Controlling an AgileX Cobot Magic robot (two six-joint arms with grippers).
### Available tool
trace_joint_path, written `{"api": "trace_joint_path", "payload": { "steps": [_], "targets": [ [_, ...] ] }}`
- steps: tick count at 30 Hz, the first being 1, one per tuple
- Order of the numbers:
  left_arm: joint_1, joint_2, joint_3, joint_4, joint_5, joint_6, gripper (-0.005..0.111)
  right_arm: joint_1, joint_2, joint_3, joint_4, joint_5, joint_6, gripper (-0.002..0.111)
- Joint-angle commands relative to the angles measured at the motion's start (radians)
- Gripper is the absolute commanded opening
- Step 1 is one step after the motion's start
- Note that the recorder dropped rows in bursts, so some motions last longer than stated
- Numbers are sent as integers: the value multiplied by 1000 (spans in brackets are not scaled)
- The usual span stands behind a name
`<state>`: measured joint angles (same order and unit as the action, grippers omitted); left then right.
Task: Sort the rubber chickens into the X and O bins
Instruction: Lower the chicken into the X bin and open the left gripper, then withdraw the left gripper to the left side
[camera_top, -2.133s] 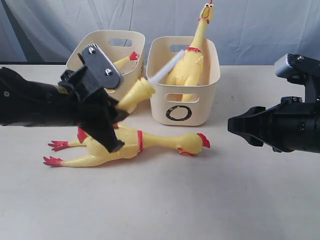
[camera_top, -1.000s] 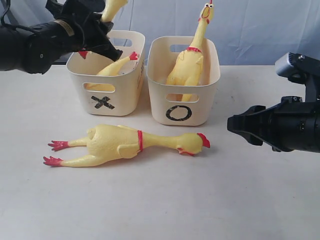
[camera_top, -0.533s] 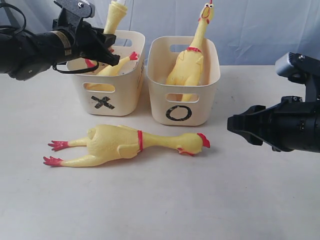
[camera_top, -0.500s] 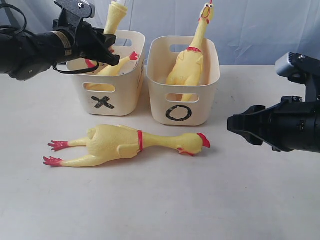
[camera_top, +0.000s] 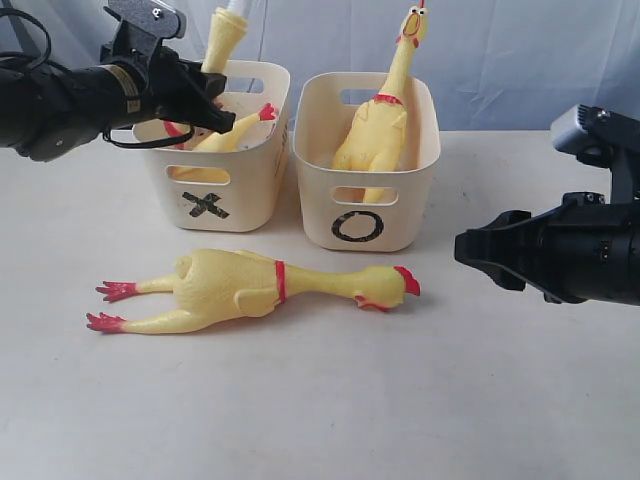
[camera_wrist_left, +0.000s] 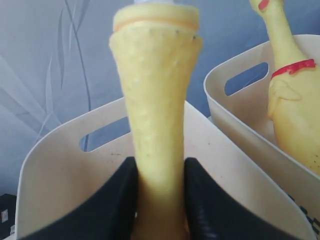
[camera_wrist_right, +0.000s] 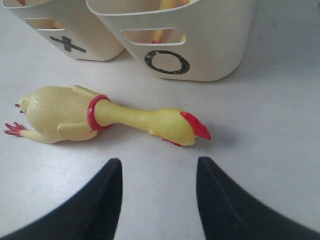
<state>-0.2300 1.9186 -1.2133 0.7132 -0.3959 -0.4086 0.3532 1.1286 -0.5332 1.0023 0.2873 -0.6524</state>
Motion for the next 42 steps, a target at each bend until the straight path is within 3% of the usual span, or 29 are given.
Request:
{"api": "trace_joint_path", "payload": {
  "steps": [1, 6, 18, 22, 24, 29, 30, 31, 35, 42],
  "targets": [
    [2, -3, -4, -6, 0, -7, 52, -1, -1, 1, 4, -5, -5, 45],
    [2, -3, -4, -34, 0, -7, 68, -1, -1, 1, 4, -5, -5, 45],
    [0, -14, -4, -93, 34, -7, 67, -1, -1, 1, 4, -5, -5, 45],
    [0, -47, -4, -95, 95, -7, 60, -1, -1, 1, 4, -5, -8, 45],
    [0, -73, -4, -99, 154, -25, 50, -1, -1, 1, 4, -5, -8, 45],
    [0, -204, -4, -99, 468, -71, 3, -1, -1, 1, 4, -5, -8, 45],
    [0, -218, -4, -99, 513, -71, 0, -1, -1, 1, 4, -5, -8, 45],
    [0, -253, -2, -99, 587, -71, 0, -1, -1, 1, 4, -5, -8, 45],
    [0, -377, 98, -132, 640, -59, 0, -1, -1, 1, -2, -4, -8, 45],
    [0, -627, 445, -192, 652, -54, 0, -1, -1, 1, 5, 37, -8, 45]
  ]
}}
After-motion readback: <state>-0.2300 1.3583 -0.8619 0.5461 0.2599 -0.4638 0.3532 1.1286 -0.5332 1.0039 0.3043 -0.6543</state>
